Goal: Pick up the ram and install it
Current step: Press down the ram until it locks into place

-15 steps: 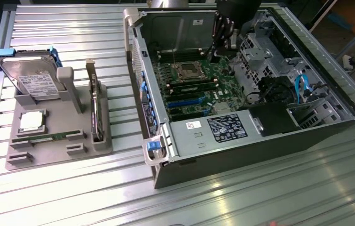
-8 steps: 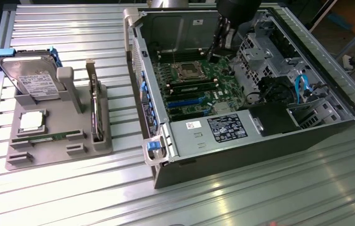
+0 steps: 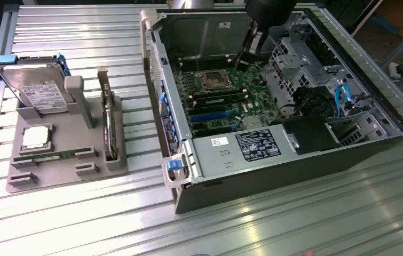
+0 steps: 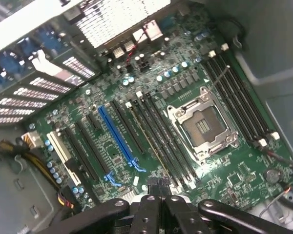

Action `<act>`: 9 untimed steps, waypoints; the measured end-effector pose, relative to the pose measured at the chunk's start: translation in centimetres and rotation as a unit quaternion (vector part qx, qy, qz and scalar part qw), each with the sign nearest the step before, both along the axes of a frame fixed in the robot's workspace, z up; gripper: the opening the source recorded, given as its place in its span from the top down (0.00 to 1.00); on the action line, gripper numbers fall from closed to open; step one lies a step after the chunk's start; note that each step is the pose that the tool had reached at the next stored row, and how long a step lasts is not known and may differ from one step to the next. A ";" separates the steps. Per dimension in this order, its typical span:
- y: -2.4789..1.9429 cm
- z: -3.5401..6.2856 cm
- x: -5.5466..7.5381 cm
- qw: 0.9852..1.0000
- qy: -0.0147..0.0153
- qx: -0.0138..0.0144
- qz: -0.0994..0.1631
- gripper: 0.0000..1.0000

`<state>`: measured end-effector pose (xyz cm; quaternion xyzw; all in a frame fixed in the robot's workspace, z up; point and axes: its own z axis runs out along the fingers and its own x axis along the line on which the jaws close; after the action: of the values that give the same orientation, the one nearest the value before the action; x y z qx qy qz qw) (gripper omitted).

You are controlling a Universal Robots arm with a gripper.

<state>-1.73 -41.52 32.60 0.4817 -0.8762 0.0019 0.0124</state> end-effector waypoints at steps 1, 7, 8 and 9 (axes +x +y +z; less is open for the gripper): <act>0.00 -0.01 0.0 1.000 0.000 0.000 -0.010 0.89; 0.00 -0.09 0.0 0.997 0.000 0.000 -0.072 0.89; 0.00 -0.10 0.0 0.997 0.000 0.000 -0.081 0.89; 0.00 -0.11 0.0 0.996 0.000 0.000 -0.090 0.89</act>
<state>-1.73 -41.52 32.49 0.4011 -0.9159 0.0008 0.0125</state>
